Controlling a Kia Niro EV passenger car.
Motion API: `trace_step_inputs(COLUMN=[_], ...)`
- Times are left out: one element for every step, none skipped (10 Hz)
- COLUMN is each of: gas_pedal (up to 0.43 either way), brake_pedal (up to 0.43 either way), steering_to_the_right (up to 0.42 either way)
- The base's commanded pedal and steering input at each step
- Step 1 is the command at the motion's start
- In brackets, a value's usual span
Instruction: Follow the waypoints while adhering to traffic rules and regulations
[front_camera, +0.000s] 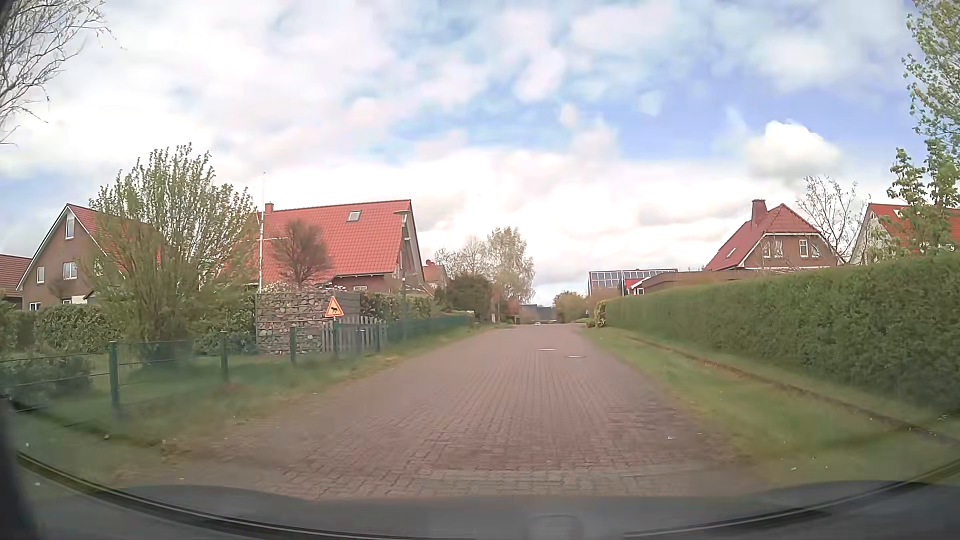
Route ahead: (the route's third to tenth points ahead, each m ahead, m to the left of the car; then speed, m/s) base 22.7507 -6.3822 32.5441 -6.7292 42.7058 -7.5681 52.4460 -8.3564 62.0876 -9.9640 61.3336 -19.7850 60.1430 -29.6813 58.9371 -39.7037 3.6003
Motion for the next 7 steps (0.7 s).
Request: trace_step_inputs(gas_pedal=[0.15, 0.15, 0.15, 0.15, 0.15, 0.15, 0.15], brake_pedal=[0.0, 0.0, 0.0, 0.0, 0.006, 0.0, 0.0], steering_to_the_right=[0.057, 0.057, 0.057, 0.057, 0.057, 0.055, 0.051])
